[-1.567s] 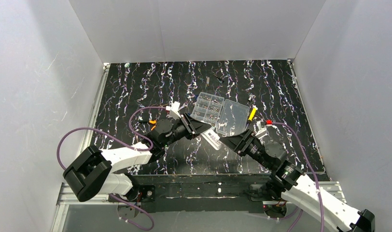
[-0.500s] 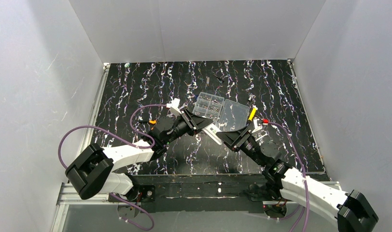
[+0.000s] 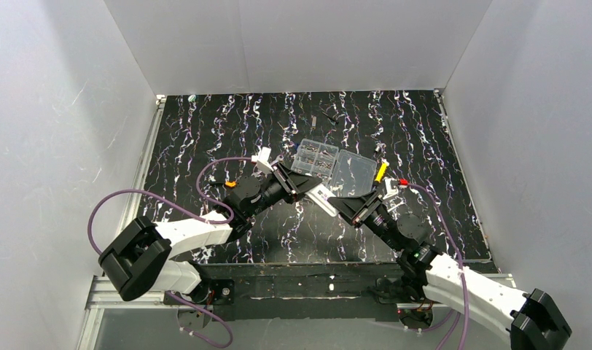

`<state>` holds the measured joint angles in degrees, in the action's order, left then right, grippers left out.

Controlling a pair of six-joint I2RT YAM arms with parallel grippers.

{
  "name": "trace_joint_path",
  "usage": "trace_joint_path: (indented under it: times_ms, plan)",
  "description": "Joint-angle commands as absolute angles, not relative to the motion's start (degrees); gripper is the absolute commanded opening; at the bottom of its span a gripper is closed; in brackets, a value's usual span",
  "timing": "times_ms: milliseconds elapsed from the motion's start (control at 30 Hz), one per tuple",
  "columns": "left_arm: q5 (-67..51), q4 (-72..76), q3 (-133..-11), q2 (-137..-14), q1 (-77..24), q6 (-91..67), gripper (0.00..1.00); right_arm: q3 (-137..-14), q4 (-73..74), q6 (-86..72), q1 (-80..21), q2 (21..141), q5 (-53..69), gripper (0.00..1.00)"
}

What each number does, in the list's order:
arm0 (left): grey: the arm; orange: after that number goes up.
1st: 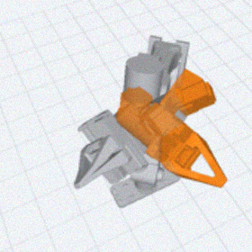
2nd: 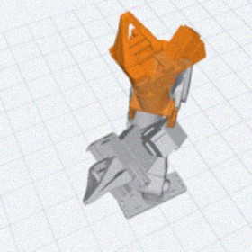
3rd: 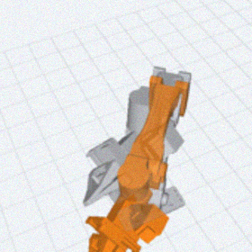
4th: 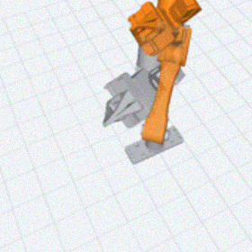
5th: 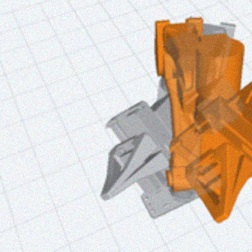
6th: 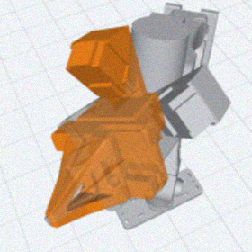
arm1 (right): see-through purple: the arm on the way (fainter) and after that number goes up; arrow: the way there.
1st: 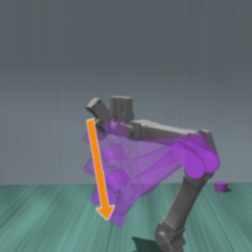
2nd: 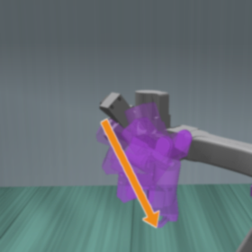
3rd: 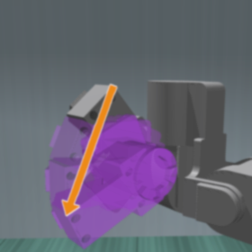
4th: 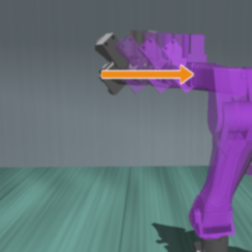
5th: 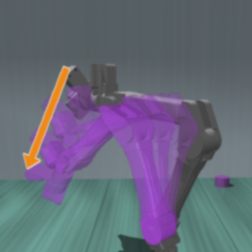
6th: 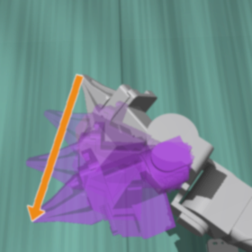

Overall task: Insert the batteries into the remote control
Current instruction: Place the remote control at the center of the board.

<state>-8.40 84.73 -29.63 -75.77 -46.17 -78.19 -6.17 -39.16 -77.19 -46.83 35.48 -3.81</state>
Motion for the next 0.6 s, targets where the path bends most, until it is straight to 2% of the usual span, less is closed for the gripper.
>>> trace_joint_path:
  times_ms: [0, 200, 333, 433, 500, 567]
  plan:
    - [-9.3, 88.2, -30.3, -75.6, -46.3, -75.8, 0.08, -8.1, -35.8, -76.3, -46.9, 33.5, -5.7, 0.01]
    - [-10.8, 85.7, -30.6, -74.5, -46.3, -74.3, 0.41, -8.3, -31.6, -75.0, -46.8, 30.2, -7.1, 0.01]
    - [-10.9, 81.9, -30.5, -72.4, -46.4, -72.5, 0.72, -8.8, -29.3, -73.4, -46.8, 28.2, -7.7, 0.01]
    - [-10.9, 77.1, -30.8, -69.8, -46.3, -69.6, 0.92, -9.2, -27.2, -72.1, -46.8, 26.8, -8.3, 0.01]
    - [-10.9, 72.2, -31.0, -67.5, -46.3, -67.3, 0.98, -10.2, -24.5, -69.7, -46.8, 25.5, -9.1, 0.01]
    - [-10.7, 65.6, -31.3, -64.6, -46.3, -64.3, 0.98, -13.7, -17.4, -65.1, -46.8, 24.3, -10.6, 0.01]
